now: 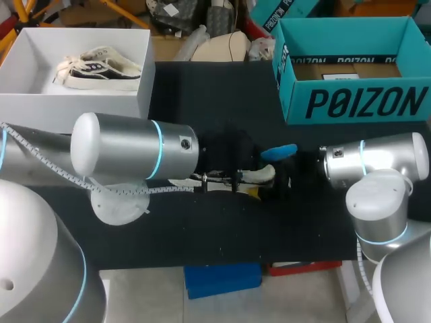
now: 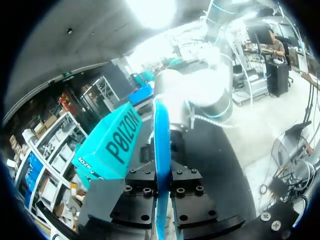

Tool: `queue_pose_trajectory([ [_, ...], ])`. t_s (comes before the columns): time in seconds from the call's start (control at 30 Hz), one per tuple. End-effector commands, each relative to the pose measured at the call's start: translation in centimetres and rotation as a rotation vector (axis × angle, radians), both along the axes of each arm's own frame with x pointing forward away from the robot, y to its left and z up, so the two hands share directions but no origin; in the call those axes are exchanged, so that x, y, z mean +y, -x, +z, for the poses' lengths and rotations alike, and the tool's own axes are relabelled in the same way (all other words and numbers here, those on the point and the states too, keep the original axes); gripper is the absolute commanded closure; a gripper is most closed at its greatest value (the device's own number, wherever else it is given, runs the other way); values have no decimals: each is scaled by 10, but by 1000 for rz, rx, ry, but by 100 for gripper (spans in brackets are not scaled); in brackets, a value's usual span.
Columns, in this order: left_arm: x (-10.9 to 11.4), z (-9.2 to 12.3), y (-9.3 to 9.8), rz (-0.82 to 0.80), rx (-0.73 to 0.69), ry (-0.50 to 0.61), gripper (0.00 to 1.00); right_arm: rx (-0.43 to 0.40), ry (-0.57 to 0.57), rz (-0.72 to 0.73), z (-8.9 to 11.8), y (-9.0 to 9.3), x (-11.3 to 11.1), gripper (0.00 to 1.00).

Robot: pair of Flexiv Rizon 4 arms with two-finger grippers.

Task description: Take the shoe out of the shoebox, open the shoe tongue, remove and reinsert the insole, then place the shoe into the shoebox

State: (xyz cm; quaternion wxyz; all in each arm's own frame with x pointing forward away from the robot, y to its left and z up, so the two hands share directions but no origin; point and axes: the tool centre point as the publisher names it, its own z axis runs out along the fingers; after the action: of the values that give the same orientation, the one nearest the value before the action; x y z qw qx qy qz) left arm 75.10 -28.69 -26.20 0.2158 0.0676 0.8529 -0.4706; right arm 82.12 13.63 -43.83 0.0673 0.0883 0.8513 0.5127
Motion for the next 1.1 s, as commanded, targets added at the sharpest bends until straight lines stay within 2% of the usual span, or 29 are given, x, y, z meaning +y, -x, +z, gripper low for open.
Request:
queue_pose_trajectory([
  [0.03,33,48,8,-236,166,212,100,2,3,-1,-2,0,1,100],
  [0.27,42,111,17,-304,339,379,100,2,3,-1,-2,0,1,100],
  [0.33,43,124,19,-325,368,397,100,2,3,-1,-2,0,1,100],
  [0.43,43,134,21,-311,379,366,100,2,3,-1,-2,0,1,100],
  [0.5,40,134,20,-297,396,315,100,2,3,-1,-2,0,1,100],
  [0.73,40,111,7,-213,519,116,100,2,3,-1,-2,0,1,100],
  [0.97,47,99,-4,-161,557,41,100,2,3,-1,-2,0,1,100],
  [1.1,50,97,-11,-140,575,45,100,2,3,-1,-2,0,1,100],
])
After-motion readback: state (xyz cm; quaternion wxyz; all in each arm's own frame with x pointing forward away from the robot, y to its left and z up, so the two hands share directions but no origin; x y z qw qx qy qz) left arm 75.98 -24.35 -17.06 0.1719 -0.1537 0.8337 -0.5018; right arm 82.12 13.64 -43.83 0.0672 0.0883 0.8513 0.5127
